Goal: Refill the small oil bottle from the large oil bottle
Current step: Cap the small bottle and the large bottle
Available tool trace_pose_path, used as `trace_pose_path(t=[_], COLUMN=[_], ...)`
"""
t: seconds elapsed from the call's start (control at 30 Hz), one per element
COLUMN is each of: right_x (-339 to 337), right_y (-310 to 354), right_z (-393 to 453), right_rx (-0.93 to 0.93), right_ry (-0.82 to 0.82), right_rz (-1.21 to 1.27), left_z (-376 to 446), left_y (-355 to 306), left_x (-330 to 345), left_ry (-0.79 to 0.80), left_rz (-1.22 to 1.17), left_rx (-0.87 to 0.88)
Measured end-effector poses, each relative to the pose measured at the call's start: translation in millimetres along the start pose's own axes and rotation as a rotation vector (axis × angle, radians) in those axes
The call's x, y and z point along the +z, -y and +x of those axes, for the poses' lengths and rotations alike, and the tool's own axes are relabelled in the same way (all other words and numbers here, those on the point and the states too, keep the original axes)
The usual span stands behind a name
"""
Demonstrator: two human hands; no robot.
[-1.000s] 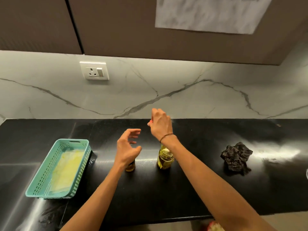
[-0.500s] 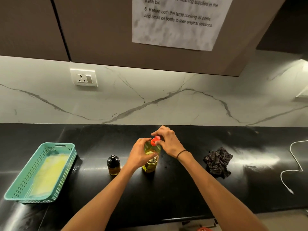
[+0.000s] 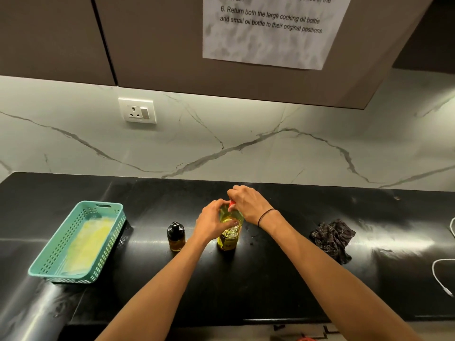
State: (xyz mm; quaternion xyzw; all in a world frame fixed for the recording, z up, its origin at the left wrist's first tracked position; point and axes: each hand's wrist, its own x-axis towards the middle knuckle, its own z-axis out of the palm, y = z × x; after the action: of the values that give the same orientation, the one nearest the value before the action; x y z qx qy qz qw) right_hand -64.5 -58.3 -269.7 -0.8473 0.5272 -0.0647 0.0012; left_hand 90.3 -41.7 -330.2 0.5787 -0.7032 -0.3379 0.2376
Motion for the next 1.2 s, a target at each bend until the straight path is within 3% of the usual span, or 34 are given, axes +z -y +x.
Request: trace_pose_path(t=[0.33, 0.67, 0.77, 0.97, 1.1, 1.2], right_x=[18.0, 17.7, 18.0, 9.7, 11.8, 19.0], right_y=[-7.1, 9.2, 1.3, -31.3, -39.4, -27.8], right_z=[-12.3, 1.8, 1.7, 1.1, -2.0, -3.0], right_rx=[0.035, 0.369, 0.285, -0.12, -0.164, -0.072], right_ry=[-0.041, -0.006, 0.005, 0.088, 0.055, -0.007], right_rz=[-0.332, -0.253, -0.271, -0.366, -0.41, -0.412], left_z=[-2.3, 2.9, 6.4, 7.6, 6.5, 5.8], left_y=[-0.9, 1.8, 4.8, 2.5, 2.3, 1.2], left_x=[3.7, 1.2, -5.8, 2.2, 11.4, 13.8], left_ry=[-0.002, -0.005, 0.032, 0.109, 0.1, 0.086], left_rz=[0.042, 0.048, 0.075, 0.074, 0.034, 0.024], left_rx=[0.0, 0.01, 0.032, 0.066, 0.078, 0.039])
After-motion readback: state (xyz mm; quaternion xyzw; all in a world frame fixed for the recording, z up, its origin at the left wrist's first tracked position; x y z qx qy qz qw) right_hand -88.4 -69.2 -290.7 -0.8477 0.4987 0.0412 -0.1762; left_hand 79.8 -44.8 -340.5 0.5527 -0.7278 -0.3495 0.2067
